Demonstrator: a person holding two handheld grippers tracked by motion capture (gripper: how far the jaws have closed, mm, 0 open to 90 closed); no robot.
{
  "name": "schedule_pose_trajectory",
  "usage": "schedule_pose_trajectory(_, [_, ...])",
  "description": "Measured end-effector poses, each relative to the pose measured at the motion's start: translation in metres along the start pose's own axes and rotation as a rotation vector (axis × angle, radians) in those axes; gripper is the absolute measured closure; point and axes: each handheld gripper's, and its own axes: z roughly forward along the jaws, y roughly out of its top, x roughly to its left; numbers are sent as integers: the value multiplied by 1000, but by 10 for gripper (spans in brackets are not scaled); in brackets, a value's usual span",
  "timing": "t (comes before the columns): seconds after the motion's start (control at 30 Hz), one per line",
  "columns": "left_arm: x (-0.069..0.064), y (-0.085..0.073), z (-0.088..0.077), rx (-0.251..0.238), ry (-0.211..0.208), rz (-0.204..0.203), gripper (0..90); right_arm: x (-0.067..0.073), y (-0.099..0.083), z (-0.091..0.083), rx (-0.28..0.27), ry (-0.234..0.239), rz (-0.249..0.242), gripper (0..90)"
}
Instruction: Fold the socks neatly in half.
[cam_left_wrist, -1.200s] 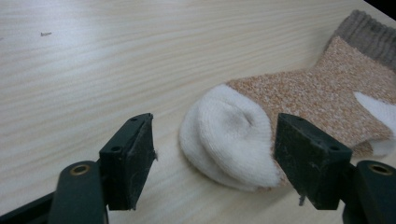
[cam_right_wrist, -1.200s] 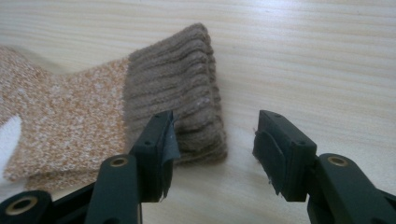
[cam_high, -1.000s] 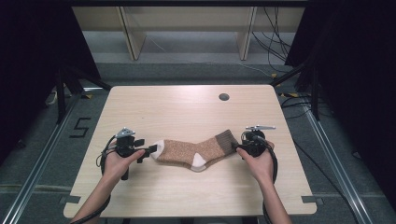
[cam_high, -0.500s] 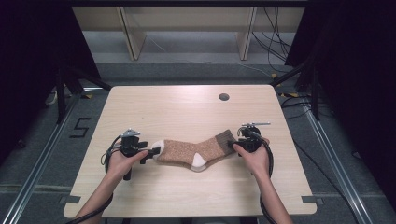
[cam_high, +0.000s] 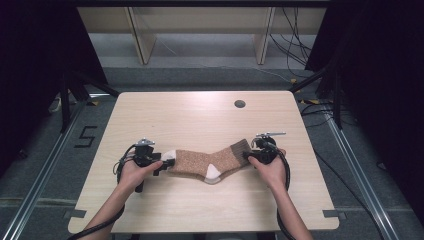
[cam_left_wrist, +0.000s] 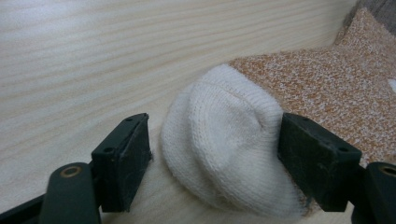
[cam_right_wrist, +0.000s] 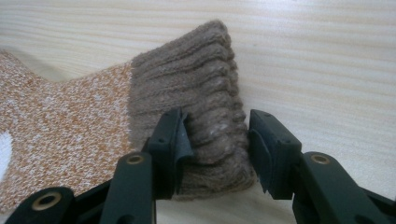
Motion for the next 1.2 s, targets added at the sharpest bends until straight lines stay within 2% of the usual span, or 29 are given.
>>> schedule_pose_trajectory(0.07, [-3, 1, -2, -1, 3, 5, 259, 1, 1, 1, 7, 4, 42, 563])
schedule_pose_trajectory(0.13, [-6, 2, -4, 4, 7, 26, 257, 0, 1, 0, 16, -6, 27, 563])
schedule_pose_trajectory(0.2, [-7, 1, -1, 17, 6, 26, 254, 0, 1, 2, -12, -19, 12, 563])
schedule_pose_trajectory(0.23, [-7, 0, 0, 25, 5, 31, 252, 2, 1, 0, 17, -5, 31, 563])
schedule_pose_trajectory(0.27, [-7, 0, 0, 25, 5, 31, 248, 3, 1, 0, 22, 1, 40, 563])
schedule_pose_trajectory(0.3, [-8, 0, 2, 20, 9, 28, 246, 3, 0, 0, 18, 13, 55, 563])
schedule_pose_trajectory(0.37, [-7, 0, 2, 24, 8, 30, 251, 2, -1, 2, 7, -3, 56, 563])
schedule_pose_trajectory(0.4, [-7, 0, 2, 24, 8, 30, 257, 2, -1, 1, 7, 17, 63, 563])
schedule_pose_trajectory(0.43, [-8, 0, 2, 25, 8, 41, 278, 0, -1, 1, 10, 13, 50, 564])
schedule_pose_trajectory(0.47, [-8, 0, 2, 25, 8, 41, 293, 1, -1, 1, 10, 15, 59, 567])
schedule_pose_trajectory(0.5, [-9, 0, 2, 26, 17, 45, 331, 0, -2, 2, -7, -7, 34, 569])
schedule_pose_trajectory(0.53, [-9, 1, 1, 38, 8, 41, 362, -2, -2, 3, -20, 8, 18, 570])
schedule_pose_trajectory(0.57, [-9, 1, 1, 38, 8, 41, 392, 0, -3, 2, -13, -13, 37, 571])
schedule_pose_trajectory(0.6, [-10, 2, 1, 50, -8, -23, 479, -3, -4, 4, -22, -1, 17, 571])
schedule_pose_trajectory(0.63, [-10, 2, 1, 52, -32, -63, 554, -2, -4, 3, -24, 24, 43, 571])
schedule_pose_trajectory(0.67, [-10, 2, 1, 52, -32, -63, 594, -2, -4, 3, -24, 24, 43, 571])
schedule_pose_trajectory(0.7, [-12, 3, 1, 67, -22, -82, 613, 0, -5, 1, -12, 7, 70, 571])
schedule_pose_trajectory(0.73, [-13, 3, 1, 71, -17, -91, 621, -2, -6, 1, -25, 23, 54, 571])
schedule_pose_trajectory(0.8, [-14, 4, 1, 76, -16, -96, 642, -3, -6, 2, -26, 35, 47, 571])
schedule_pose_trajectory(0.83, [-15, 6, 1, 86, -12, -94, 650, -4, -6, 3, -37, 32, 29, 571])
schedule_pose_trajectory(0.93, [-15, 9, -2, 90, -24, -105, 663, -3, -6, 2, -34, 36, 39, 571])
schedule_pose_trajectory(0.97, [-15, 10, -2, 85, -26, -111, 663, -2, -6, 2, -31, 36, 47, 571])
schedule_pose_trajectory(1.0, [-14, 11, -4, 78, -34, -108, 664, -3, -6, 3, -31, 19, 35, 571])
schedule_pose_trajectory(1.03, [-14, 12, -5, 69, -37, -110, 664, -4, -6, 3, -41, 22, 13, 571])
schedule_pose_trajectory(1.07, [-14, 13, -7, 61, -41, -117, 663, -2, -6, 2, -42, 7, 18, 571])
schedule_pose_trajectory(1.1, [-14, 14, -8, 51, -44, -124, 662, -2, -6, 3, -39, 13, 13, 571])
schedule_pose_trajectory(1.13, [-14, 14, -8, 51, -44, -124, 660, -1, -6, 2, -37, 8, 16, 571])
schedule_pose_trajectory(1.17, [-14, 19, -12, 24, -57, -132, 659, 4, -8, 1, -44, 11, 58, 571])
schedule_pose_trajectory(1.2, [-14, 19, -12, 24, -57, -132, 658, 2, -8, 0, -40, 2, 12, 571])
